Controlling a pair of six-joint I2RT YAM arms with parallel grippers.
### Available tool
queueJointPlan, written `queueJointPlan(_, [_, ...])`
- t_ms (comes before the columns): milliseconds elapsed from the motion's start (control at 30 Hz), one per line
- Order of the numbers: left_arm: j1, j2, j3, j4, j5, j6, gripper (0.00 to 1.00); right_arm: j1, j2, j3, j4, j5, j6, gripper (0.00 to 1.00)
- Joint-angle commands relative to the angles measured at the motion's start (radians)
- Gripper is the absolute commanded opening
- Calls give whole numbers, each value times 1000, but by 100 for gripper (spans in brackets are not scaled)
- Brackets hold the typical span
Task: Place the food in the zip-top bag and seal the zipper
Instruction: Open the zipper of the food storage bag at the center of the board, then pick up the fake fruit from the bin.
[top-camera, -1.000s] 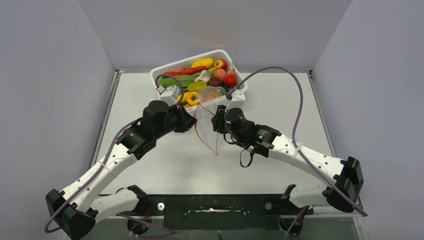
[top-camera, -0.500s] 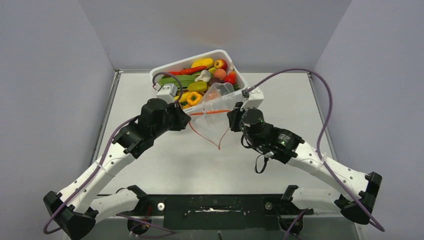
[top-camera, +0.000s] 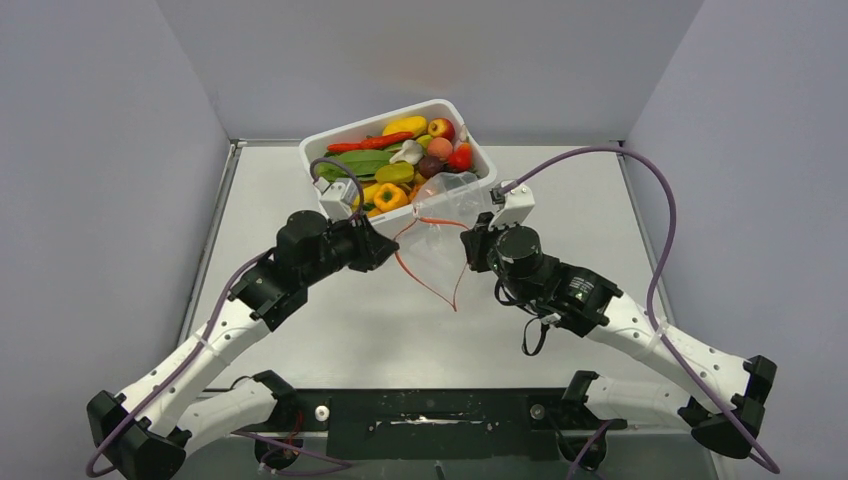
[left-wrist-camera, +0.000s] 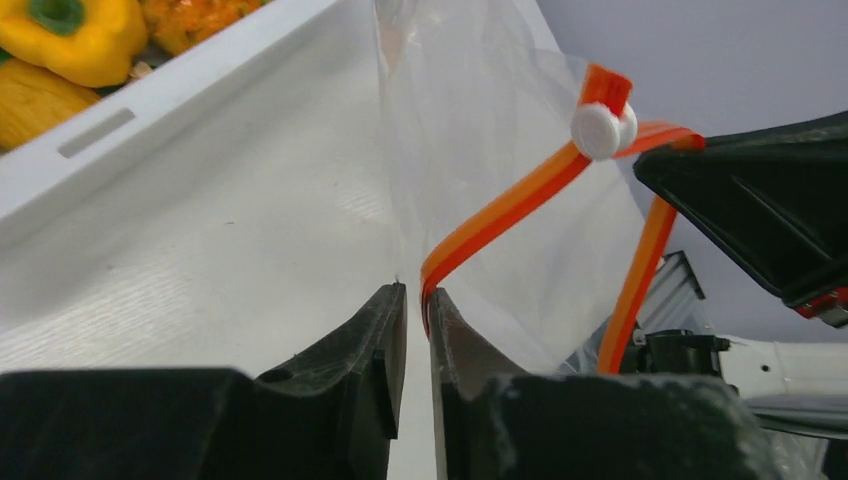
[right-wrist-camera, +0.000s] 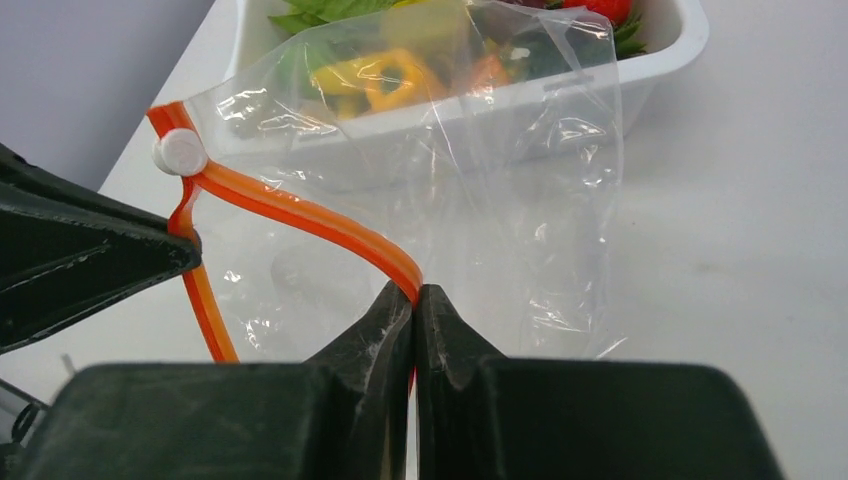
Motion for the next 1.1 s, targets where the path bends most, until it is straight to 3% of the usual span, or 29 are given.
queueJointPlan(0, [6,-75,-82,280,124,-40,22,-7,14,12,-37,93,-31,0])
queueJointPlan(100, [6,-95,-111,330,137,-25,40,-15,-8,14,-81,126,-33,0])
queueJointPlan(300, [6,-77,-73,292,76,71,55,-59,-90,10,-202,176,-10,0])
queueJointPlan(533, [33,55,44,116,-137,192,55,-102,-164,78,-372,210,42,0])
queueJointPlan(733, [157,162,90,144,46,153,52,-105,-104,153,-484,242,73,0])
queueJointPlan(867, [190,213,80,199,59,161,53,-124,-30,115,-434,270,42,0])
queueJointPlan(933, [198,247,92,208,43,189,53,-167,-10,53,-335,187,8,0])
queueJointPlan(1067, [209,320,107,278,1,280,54,-310,-7,-94,-144,-133,-47,0])
